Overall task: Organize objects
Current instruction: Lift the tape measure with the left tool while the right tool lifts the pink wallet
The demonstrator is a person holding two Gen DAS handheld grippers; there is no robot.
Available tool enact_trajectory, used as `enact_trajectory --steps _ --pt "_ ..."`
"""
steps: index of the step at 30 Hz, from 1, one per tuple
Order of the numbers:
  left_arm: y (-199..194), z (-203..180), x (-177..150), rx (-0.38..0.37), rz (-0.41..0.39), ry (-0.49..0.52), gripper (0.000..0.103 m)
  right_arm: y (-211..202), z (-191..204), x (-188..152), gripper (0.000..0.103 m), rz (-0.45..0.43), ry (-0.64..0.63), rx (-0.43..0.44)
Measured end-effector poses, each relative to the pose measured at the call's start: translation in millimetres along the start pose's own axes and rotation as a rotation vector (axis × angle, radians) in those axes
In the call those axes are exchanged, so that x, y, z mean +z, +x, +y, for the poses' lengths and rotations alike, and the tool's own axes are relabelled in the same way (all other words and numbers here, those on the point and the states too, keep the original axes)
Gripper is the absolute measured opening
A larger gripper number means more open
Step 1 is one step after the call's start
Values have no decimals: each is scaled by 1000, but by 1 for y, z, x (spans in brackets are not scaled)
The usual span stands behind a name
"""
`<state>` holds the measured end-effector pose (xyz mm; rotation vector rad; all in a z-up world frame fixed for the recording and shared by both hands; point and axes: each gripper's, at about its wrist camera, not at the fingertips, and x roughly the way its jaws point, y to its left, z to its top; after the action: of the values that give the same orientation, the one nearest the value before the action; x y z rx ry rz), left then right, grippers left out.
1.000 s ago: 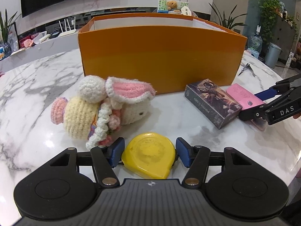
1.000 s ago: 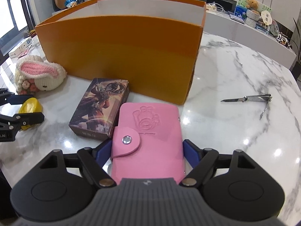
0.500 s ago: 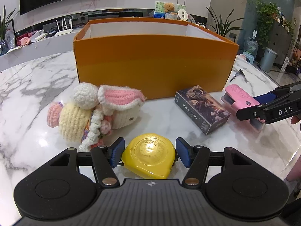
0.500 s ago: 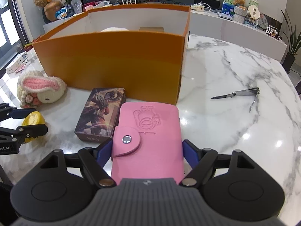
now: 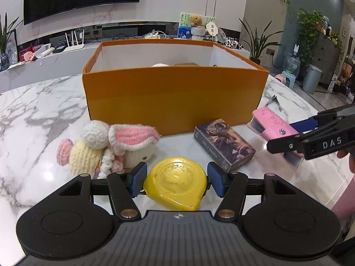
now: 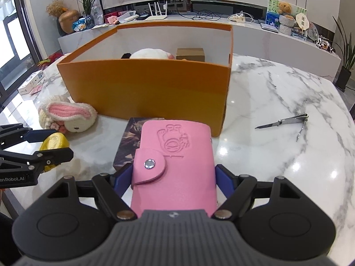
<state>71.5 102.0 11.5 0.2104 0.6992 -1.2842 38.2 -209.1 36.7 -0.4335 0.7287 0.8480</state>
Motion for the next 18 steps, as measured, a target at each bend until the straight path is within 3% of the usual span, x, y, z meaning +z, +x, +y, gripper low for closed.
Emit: enact_trajectory --steps 18 --pt "-6 -5 10 18 -28 -39 70 -18 26 8 80 -26 -13 -6"
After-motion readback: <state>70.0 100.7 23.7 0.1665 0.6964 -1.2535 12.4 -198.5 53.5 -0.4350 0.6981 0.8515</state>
